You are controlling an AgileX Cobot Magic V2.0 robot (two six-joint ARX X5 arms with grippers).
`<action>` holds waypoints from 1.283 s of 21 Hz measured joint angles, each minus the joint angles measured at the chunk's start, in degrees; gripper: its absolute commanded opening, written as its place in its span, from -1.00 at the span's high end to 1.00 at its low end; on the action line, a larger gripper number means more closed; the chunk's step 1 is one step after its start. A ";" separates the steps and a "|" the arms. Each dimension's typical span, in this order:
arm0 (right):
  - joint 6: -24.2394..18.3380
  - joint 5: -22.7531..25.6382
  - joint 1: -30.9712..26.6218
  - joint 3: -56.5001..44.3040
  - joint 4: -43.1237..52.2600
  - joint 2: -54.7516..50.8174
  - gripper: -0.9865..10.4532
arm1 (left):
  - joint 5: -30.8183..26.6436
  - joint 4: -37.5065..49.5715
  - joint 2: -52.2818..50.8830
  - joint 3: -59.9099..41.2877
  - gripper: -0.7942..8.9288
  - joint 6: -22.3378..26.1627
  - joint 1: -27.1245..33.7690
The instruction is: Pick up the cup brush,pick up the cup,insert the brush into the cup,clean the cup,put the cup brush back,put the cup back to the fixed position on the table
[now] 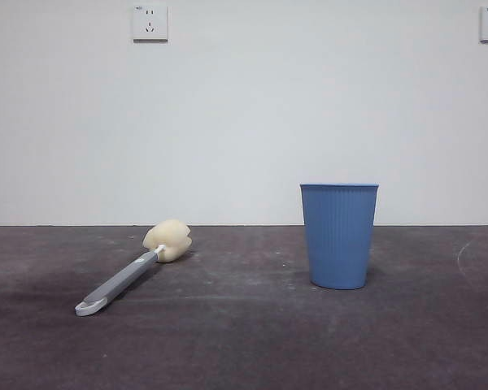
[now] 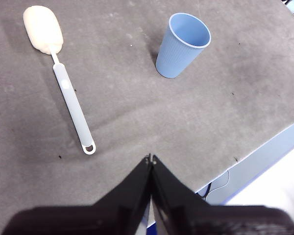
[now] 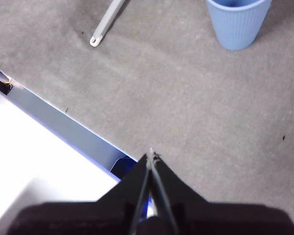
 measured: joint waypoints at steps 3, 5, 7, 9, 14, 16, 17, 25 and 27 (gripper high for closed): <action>0.33 0.00 -0.02 0.00 0.07 0.00 0.83 | -0.04 -0.04 -0.02 0.00 0.84 0.00 0.00; 0.37 0.02 0.00 0.00 0.07 0.00 0.83 | -0.09 -0.09 -0.02 0.00 0.84 0.00 0.00; 0.37 0.02 -0.02 0.00 0.07 0.00 0.83 | -0.20 -0.13 0.00 0.00 0.84 0.00 0.00; 0.37 0.02 0.00 0.00 0.07 0.00 0.83 | -0.20 -0.13 0.00 0.00 0.84 0.00 0.00; 0.37 0.04 -0.02 0.00 0.07 0.00 0.83 | -0.28 -0.09 0.00 0.00 0.84 0.00 0.00; 0.37 0.04 0.00 0.00 0.07 0.00 0.83 | -1.70 0.00 0.00 0.00 0.84 1.66 0.00; 0.37 0.07 -0.02 0.00 0.07 0.00 0.83 | -3.80 0.98 -0.02 0.00 0.84 3.54 0.02; 0.37 0.15 0.00 0.00 0.07 -0.04 0.83 | 6.91 38.29 -8.57 -4.66 0.84 30.21 24.30; 0.37 0.15 -0.02 0.00 0.07 -0.04 0.83 | 7.19 42.16 -11.04 -9.03 0.84 31.52 30.29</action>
